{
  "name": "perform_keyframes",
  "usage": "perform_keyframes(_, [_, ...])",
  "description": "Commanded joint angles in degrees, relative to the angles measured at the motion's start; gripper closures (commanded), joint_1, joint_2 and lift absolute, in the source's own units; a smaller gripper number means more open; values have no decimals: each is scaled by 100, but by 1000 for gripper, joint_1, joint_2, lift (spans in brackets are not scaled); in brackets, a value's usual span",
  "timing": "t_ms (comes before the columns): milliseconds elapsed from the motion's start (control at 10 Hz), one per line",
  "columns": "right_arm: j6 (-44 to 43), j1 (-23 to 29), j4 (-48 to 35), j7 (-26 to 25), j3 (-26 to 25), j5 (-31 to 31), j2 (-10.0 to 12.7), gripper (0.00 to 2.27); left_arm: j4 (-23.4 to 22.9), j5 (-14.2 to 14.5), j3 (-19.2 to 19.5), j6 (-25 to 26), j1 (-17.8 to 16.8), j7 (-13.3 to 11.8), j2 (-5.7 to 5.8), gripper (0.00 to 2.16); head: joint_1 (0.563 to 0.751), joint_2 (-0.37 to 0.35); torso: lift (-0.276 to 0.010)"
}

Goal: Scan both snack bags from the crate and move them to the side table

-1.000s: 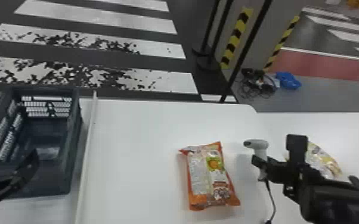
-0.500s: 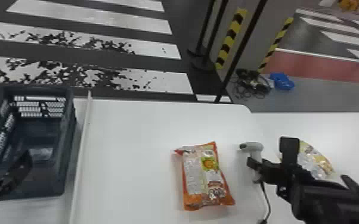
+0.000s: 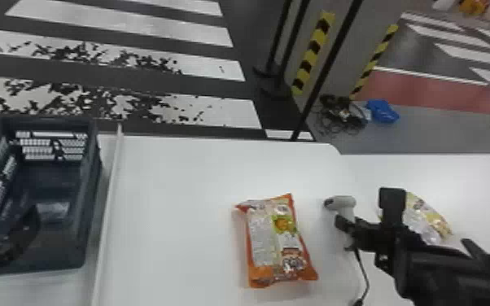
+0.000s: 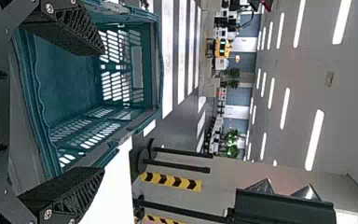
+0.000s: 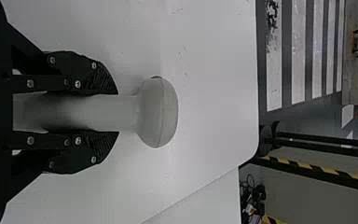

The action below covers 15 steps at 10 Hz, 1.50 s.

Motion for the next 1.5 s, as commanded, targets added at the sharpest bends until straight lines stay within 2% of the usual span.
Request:
perform_keyframes(0, [-16,10,-14,-71,-17,-61,1,1966,2,0,0,0,0,0,-9,117,695,-311,-99])
perform_keyframes(100, [-69,45,-49,-115,-26,-61,10,1457,2,0,0,0,0,0,-9,117,695,-313,-99])
perform_keyframes(200, [-69,71,-75,-150,-17,-70,10,556,2,0,0,0,0,0,0,117,695,-315,-99])
perform_keyframes(300, [-69,80,-110,-203,-17,-70,18,130,2,0,0,0,0,0,-9,117,695,-316,-99])
perform_keyframes(500, [-16,133,-234,-220,-87,-157,36,80,-6,0,0,0,9,0,0,117,695,-317,-99])
perform_keyframes(800, [704,713,-1464,-308,-325,-535,203,83,-6,0,0,0,9,0,18,120,695,-318,-99])
perform_keyframes(1100, [2093,1073,-2422,430,-834,-1722,212,87,2,0,0,0,0,0,18,120,695,-284,-99])
perform_keyframes(1200, [2638,1082,-2589,623,-913,-1933,220,87,2,0,0,0,0,0,27,120,695,-264,-99])
perform_keyframes(1400, [3148,1055,-2607,896,-949,-2047,212,87,2,0,-9,0,0,0,27,120,695,-228,-99])
